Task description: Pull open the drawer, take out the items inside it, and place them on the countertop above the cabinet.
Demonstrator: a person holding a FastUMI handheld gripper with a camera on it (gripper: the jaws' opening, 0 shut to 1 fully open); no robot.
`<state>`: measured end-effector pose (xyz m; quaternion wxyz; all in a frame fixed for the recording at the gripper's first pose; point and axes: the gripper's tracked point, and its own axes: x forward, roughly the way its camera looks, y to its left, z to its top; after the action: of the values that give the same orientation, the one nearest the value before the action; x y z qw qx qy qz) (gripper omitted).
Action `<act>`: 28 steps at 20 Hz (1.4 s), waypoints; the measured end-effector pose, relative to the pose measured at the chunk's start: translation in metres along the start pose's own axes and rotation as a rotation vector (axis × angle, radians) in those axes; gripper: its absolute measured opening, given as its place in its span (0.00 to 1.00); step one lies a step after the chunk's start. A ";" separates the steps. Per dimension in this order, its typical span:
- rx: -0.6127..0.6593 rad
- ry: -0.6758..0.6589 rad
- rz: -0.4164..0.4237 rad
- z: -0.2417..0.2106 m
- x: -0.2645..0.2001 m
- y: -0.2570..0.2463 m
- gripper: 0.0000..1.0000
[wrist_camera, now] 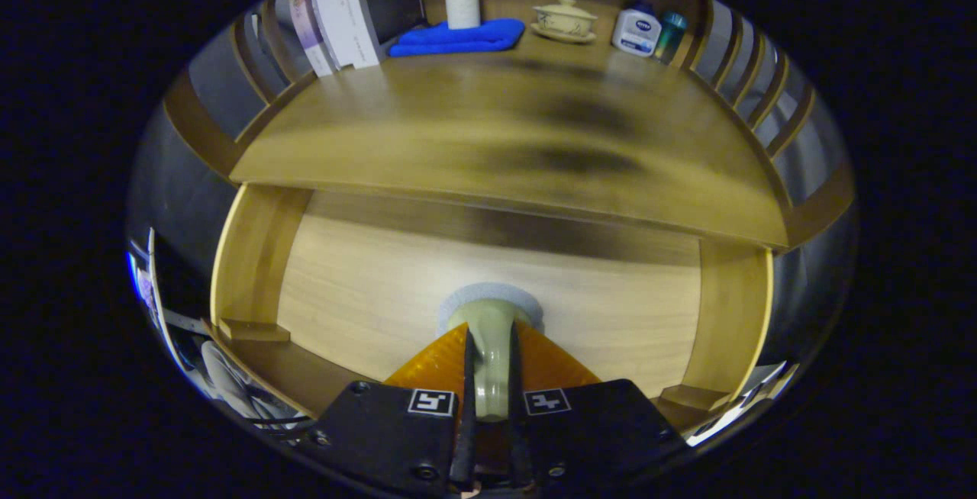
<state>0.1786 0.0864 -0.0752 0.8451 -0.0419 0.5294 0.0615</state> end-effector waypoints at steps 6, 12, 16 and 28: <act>0.002 -0.097 0.019 0.033 -0.059 -0.001 0.20; 0.050 -0.182 -0.002 0.097 -0.087 -0.014 0.20; 0.086 -0.178 -0.024 0.137 -0.075 -0.023 0.20; 0.108 -0.079 -0.036 0.199 -0.026 -0.020 0.20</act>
<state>0.3477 0.0923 0.0349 0.8673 -0.0031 0.4974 0.0194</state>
